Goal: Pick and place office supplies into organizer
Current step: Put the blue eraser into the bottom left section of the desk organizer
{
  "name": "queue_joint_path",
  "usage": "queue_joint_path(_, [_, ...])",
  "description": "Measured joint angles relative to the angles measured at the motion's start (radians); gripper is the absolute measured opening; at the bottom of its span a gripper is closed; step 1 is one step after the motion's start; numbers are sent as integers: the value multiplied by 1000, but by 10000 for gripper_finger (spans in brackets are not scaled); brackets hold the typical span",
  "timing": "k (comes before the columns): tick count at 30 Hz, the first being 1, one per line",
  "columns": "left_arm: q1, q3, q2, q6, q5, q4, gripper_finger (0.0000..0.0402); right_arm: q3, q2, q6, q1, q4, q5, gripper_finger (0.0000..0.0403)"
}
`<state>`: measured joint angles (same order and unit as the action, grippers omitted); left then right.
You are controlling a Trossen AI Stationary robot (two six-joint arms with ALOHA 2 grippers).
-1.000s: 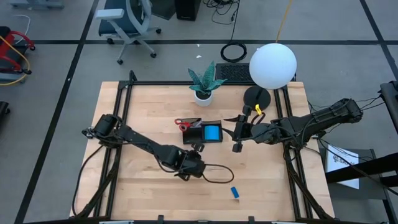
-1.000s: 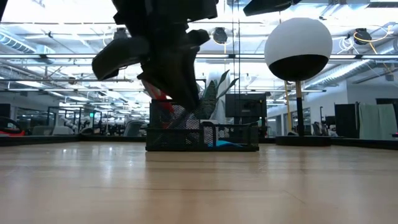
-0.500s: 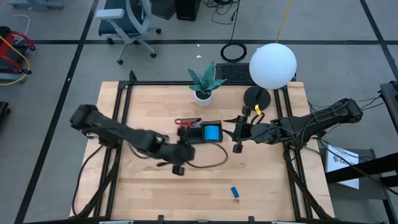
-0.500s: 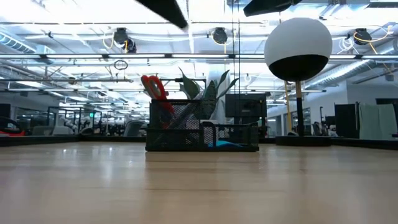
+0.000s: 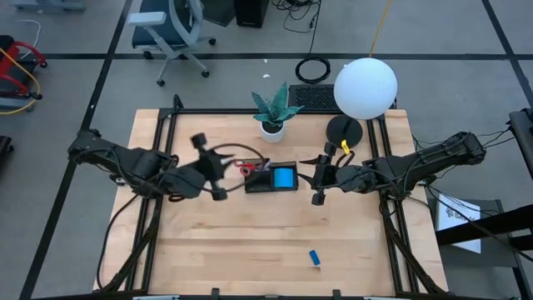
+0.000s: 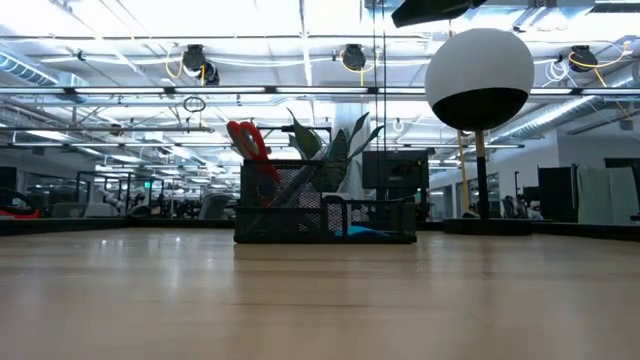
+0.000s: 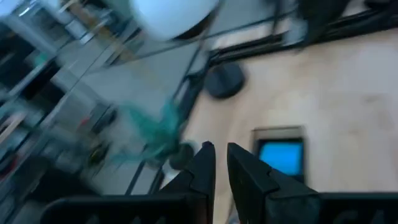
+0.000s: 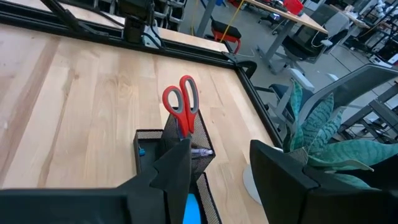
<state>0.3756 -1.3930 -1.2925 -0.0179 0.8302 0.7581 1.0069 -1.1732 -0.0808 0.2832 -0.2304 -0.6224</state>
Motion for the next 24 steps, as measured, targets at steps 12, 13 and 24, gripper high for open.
queue_joint_path(12, [1, 60, -16, -403, 261, 349, 51, 0, -34, 98, 5, -31, 166, 155])
queue_joint_path(13, [1, 76, -15, -407, 270, 348, 51, 0, -40, 101, 6, -29, 184, 155])
queue_joint_path(24, [-20, 131, -11, -355, 322, 344, 51, 0, -112, 105, 29, -75, 418, 155])
